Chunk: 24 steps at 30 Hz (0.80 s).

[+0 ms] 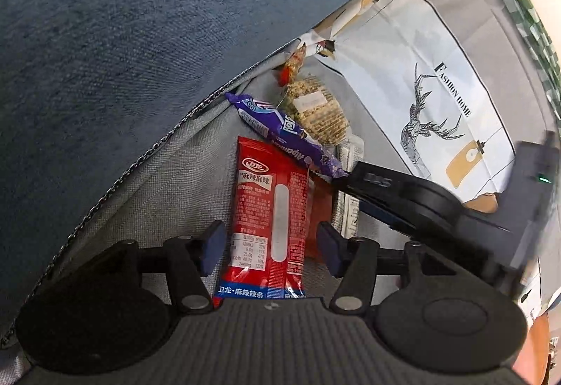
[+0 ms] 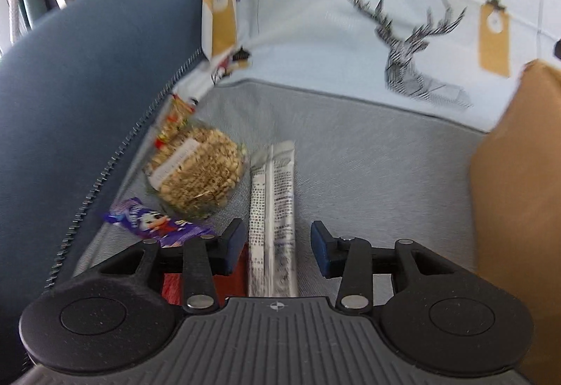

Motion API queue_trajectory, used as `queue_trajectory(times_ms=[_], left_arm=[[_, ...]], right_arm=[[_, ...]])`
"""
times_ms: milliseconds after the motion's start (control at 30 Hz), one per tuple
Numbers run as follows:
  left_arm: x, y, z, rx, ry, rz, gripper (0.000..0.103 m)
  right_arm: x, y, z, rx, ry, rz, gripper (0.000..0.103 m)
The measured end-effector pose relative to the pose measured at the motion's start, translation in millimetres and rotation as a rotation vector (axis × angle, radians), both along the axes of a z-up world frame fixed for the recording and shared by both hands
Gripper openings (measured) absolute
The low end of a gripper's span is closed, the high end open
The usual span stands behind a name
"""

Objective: Organize snacks
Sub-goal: 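Grasp the red spicy-strip pack with the left gripper while the right grasps the silver foil stick, then lift the red pack with the left gripper while the right lifts the silver stick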

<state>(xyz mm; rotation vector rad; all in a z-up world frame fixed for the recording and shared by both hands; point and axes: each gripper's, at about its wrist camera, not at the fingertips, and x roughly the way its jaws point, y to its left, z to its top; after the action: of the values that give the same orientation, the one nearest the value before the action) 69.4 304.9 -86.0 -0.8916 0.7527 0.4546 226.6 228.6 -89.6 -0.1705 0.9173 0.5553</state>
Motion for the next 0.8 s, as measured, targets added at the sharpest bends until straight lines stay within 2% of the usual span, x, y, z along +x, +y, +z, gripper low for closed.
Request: queue_trajectory(times_ms=[133, 200, 267, 367, 467, 667, 800], left_arm=[[0.1, 3.9, -2.4, -0.015, 0.009, 0.010, 0.062], [0.4, 4.8, -2.4, -0.012, 0.007, 0.011, 0.062], [1.3, 4.9, -1.7, -0.004, 0.009, 0.009, 0.062], [2.6, 5.2, -1.2, 0.002, 0.012, 0.001, 0.062], [2.8, 4.9, -0.1, 0.002, 0.011, -0.016, 0.069], [5.6, -0.3, -2.5, 0.028, 0.031, -0.093, 0.075], [6.6, -14.6, -2.8, 0.127, 0.044, -0.149, 0.074]], right_arm=[[5.1, 10.4, -12.6, -0.029, -0.021, 0.022, 0.044], [5.3, 11.1, -13.1, -0.033, -0.047, 0.030, 0.034], [5.5, 7.5, -12.7, -0.021, -0.051, 0.021, 0.028], [-3.2, 0.0, -8.8, -0.041, -0.088, 0.021, 0.021], [-14.7, -17.9, -2.1, -0.029, -0.098, 0.002, 0.020], [-69.0, -69.7, 19.8, -0.006, -0.106, 0.011, 0.020], [-116.8, -106.3, 28.9, 0.012, -0.094, 0.067, 0.020]])
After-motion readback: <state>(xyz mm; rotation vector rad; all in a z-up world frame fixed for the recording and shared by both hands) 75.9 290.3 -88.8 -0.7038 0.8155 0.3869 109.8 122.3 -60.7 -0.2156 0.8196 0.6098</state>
